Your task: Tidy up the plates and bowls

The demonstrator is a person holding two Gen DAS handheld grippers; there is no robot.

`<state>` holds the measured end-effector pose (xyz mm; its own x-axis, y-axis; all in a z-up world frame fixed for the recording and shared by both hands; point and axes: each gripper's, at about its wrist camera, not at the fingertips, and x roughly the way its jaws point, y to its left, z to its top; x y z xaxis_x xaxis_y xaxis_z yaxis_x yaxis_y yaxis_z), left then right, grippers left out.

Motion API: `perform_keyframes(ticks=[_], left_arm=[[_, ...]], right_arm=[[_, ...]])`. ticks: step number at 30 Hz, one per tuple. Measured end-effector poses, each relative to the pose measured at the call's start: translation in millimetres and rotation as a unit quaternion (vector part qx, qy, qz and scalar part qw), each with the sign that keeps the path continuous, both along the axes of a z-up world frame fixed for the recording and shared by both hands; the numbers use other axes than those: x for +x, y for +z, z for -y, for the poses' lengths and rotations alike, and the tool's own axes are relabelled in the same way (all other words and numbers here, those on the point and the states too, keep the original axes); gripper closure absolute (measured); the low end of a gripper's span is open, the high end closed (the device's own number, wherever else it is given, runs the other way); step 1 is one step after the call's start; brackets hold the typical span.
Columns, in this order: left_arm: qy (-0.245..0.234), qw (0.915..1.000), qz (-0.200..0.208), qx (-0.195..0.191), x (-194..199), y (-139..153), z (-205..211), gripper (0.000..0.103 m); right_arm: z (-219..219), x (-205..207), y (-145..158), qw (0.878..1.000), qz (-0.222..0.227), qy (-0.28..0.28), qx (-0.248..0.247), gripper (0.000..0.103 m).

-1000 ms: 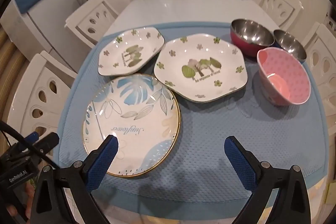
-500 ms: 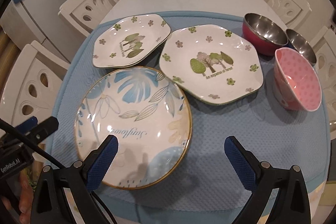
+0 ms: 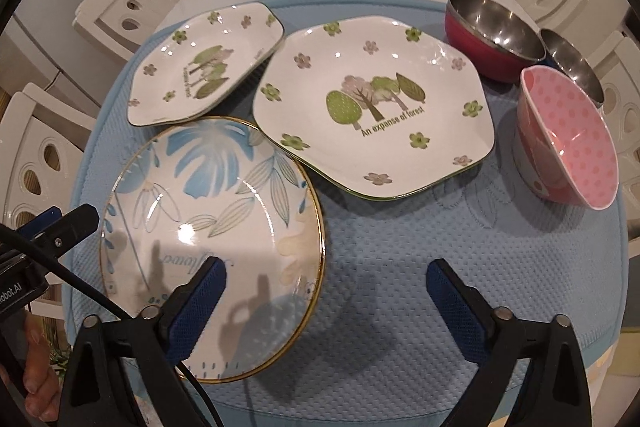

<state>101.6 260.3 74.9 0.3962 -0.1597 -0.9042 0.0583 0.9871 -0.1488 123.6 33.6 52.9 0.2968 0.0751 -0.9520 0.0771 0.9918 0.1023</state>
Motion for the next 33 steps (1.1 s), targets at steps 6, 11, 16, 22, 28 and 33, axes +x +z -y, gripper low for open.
perform_keyframes(ticks=[6, 11, 16, 22, 28, 33], left_arm=[[0.013, 0.9997, -0.016, -0.015, 1.1, -9.7, -8.2, 0.01], [0.016, 0.9978, -0.044, -0.047, 4.7, -23.7, -14.0, 0.037], [0.015, 0.9941, -0.067, -0.084, 9.0, -40.6, -17.2, 0.054], [0.001, 0.9913, -0.069, -0.113, 20.7, -54.1, -22.2, 0.075], [-0.043, 0.986, -0.068, -0.146, 31.3, -57.5, -19.3, 0.079], [-0.08, 0.9882, -0.06, -0.116, 28.3, -52.8, -8.2, 0.07]], right_arm=[[3.5, 1.0, -14.7, 0.999, -0.023, -0.006, 0.035, 0.024], [1.9, -1.4, -18.7, 0.998, -0.023, -0.005, 0.059, 0.043], [-0.7, 1.9, -26.5, 0.997, -0.026, 0.0, 0.075, 0.062], [2.3, 11.4, -36.9, 0.996, -0.017, 0.014, 0.082, 0.078], [5.6, 18.2, -40.0, 0.994, -0.011, 0.047, 0.102, 0.079], [-0.8, 19.5, -37.4, 0.993, -0.014, 0.079, 0.085, 0.077]])
